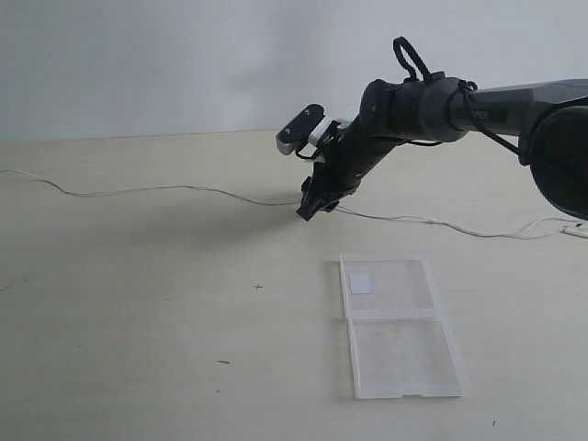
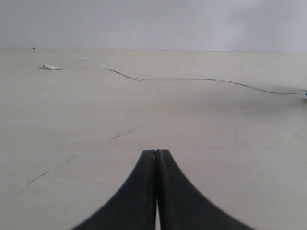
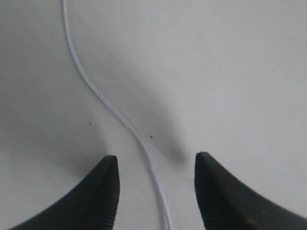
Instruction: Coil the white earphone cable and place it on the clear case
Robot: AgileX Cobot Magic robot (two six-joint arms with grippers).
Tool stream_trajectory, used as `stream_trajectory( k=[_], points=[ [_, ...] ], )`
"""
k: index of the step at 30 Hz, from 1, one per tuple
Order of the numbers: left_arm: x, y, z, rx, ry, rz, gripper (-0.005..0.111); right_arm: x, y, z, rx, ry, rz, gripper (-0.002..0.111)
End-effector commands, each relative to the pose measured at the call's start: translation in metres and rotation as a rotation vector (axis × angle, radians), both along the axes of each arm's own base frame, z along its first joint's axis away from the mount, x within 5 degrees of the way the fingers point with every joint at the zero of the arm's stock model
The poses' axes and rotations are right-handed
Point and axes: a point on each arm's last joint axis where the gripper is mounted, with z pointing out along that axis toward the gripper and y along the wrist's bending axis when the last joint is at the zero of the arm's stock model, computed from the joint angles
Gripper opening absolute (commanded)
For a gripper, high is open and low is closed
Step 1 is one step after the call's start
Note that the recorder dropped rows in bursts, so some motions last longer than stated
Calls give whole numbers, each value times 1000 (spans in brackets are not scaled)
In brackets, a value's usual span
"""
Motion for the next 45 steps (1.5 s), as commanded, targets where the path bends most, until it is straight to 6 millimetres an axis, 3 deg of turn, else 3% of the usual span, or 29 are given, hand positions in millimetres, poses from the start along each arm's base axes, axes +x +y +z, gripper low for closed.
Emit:
stream_trajectory(
  k=[1,5,7,8,10,13,16,21,25,30,39,45],
  points=[
    [0,0,0,0,-10,4,0,1,0,-2,-5,-5,-5,49],
    [0,0,0,0,-10,4,0,1,-1,-11,3,28,-62,40],
    [0,0,0,0,-10,4,0,0,-3,-16,-17,43,-79,28],
    [0,0,0,0,-10,4,0,-1,-6,-22,-70,59,-64,12],
    [0,0,0,0,-10,4,0,-3,-10,-27,-134,74,-31,0],
    [0,0,0,0,-10,4,0,-4,-11,-24,-139,77,-27,0],
    [0,0,0,0,-10,4,0,-2,-9,5,-96,30,-41,0],
    [0,0,0,0,-10,4,0,-4,-8,75,-39,-100,-25,0],
    [0,0,0,0,-10,4,0,-3,-9,86,-50,-145,10,0],
    [0,0,0,0,-10,4,0,7,-10,66,-23,-179,-39,0],
    [0,0,0,0,-10,4,0,9,-9,7,-63,-78,-38,0],
    [0,0,0,0,-10,4,0,7,-10,-4,-77,-50,-33,0]
  ],
)
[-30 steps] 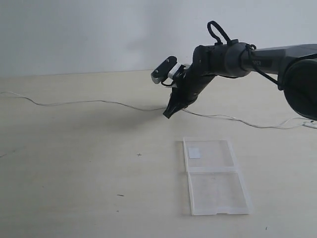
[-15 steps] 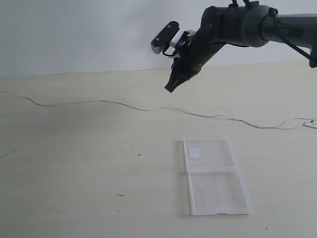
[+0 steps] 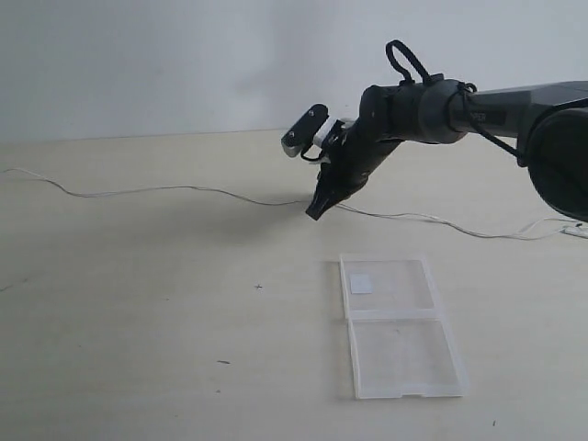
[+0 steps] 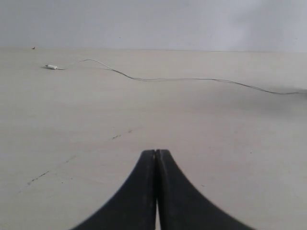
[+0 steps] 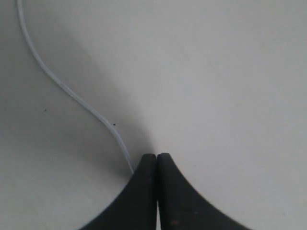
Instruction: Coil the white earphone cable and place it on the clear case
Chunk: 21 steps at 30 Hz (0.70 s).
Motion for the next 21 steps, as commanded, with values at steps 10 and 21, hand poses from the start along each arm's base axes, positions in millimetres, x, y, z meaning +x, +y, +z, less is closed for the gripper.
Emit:
stream_trajectory(
  k=[10,21],
  points=[
    [0,0,0,0,-10,4,0,-16,-5,-13,-78,185,113,0],
    [0,0,0,0,-10,4,0,-28,-2,18,-54,243,222,0]
  ],
)
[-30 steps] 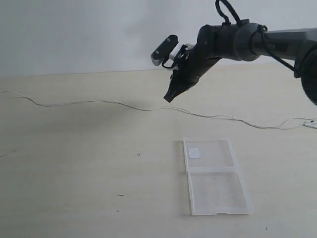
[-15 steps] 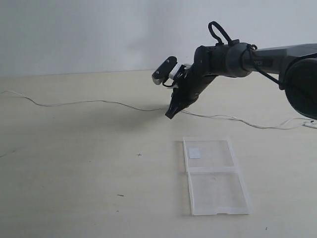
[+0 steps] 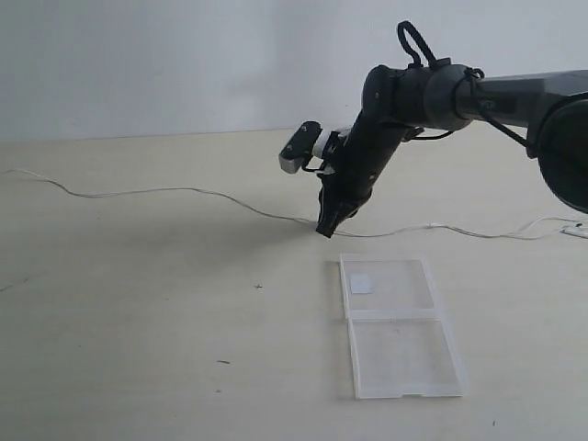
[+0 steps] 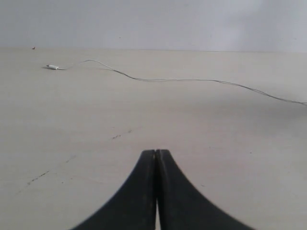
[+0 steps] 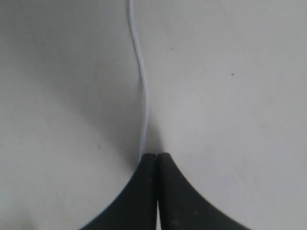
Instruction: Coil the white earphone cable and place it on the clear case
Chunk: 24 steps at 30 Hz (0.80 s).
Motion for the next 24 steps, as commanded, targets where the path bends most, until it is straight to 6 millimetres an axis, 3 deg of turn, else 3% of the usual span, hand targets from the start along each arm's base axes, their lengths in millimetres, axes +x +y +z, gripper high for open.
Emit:
stream_trajectory(
  k=[1,4,6,10,13,15,24],
  points=[
    [0,0,0,0,-10,4,0,0,-4,19,-1,-39,17,0],
    [0,0,0,0,-10,4,0,5,-3,52,34,-171,1,0],
    [0,0,0,0,-10,4,0,4,-2,58,53,-174,-8,0],
    [0,0,0,0,-10,4,0,-3,-2,46,39,-67,7,2],
    [0,0,0,0,-10,4,0,-3,-2,42,37,-56,1,22],
    [0,0,0,0,-10,4,0,-3,-2,41,45,-48,-17,28],
    [0,0,0,0,-10,4,0,-2,-1,23,46,-8,-53,37]
  ],
)
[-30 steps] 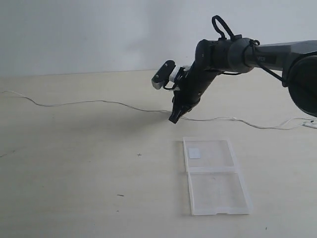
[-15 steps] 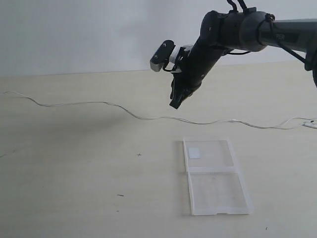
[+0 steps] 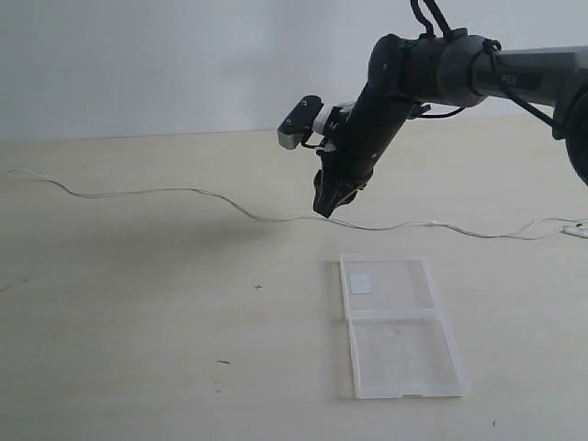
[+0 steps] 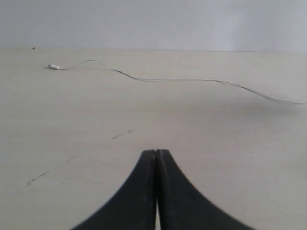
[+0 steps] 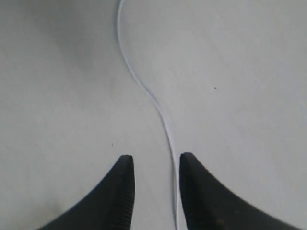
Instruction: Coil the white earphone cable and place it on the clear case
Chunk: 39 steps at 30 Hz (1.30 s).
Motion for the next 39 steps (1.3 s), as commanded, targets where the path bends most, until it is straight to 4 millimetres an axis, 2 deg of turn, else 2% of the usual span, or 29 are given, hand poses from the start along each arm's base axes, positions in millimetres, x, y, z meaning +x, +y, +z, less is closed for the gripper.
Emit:
stream_trajectory(
  k=[1,5,10,24,33,39],
  points=[
    [0,0,0,0,-10,4,0,2,-2,-16,3,34,-38,40],
    [0,0,0,0,-10,4,0,3,-3,-25,-14,37,-41,45],
    [0,0,0,0,-10,4,0,9,-10,-34,-89,-12,-96,45],
    [0,0,0,0,-10,4,0,9,-11,-33,-99,-3,-132,45],
    [0,0,0,0,-10,4,0,6,-12,-62,-122,71,-151,45],
    [0,0,0,0,-10,4,0,4,-13,-67,-138,97,-143,42]
  ],
)
